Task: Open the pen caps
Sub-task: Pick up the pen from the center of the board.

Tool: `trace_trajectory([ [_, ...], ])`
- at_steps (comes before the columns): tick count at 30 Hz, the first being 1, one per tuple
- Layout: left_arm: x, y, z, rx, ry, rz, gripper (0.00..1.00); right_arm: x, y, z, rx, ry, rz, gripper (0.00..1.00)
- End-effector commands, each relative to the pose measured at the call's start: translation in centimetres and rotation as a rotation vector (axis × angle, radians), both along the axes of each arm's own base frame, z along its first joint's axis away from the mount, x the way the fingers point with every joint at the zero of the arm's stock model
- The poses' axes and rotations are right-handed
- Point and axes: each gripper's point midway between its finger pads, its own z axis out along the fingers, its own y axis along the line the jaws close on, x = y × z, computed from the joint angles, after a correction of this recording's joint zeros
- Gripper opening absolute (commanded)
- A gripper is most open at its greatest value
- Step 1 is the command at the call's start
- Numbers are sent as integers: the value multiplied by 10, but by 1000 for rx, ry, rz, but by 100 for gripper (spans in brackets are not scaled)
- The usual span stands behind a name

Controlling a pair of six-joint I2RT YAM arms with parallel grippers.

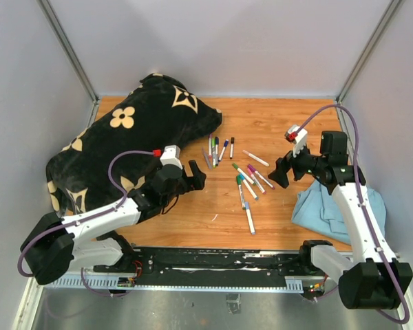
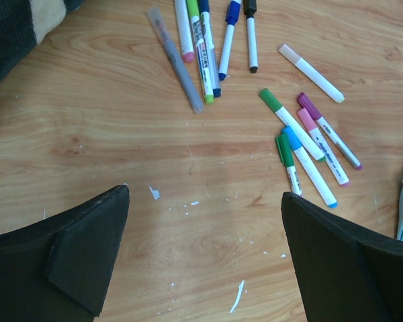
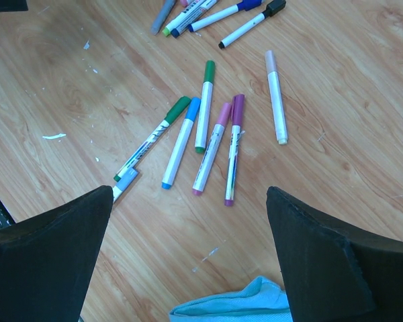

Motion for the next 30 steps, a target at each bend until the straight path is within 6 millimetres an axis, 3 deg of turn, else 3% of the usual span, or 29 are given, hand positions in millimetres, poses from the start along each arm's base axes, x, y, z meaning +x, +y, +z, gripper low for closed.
trace_trajectory([
  [1, 7, 4, 5, 50, 10, 47, 99, 1, 18, 21, 34, -6, 55, 98],
  [8, 5, -2, 4, 4, -2, 21, 99, 10, 22, 24, 26, 17, 48, 98],
  [16, 21, -18, 1, 28, 14, 26, 99, 5, 8, -7, -64, 41, 24, 98],
  [30, 57, -46, -38, 206, 126, 42, 99, 16, -6, -24, -138, 84, -42, 98],
])
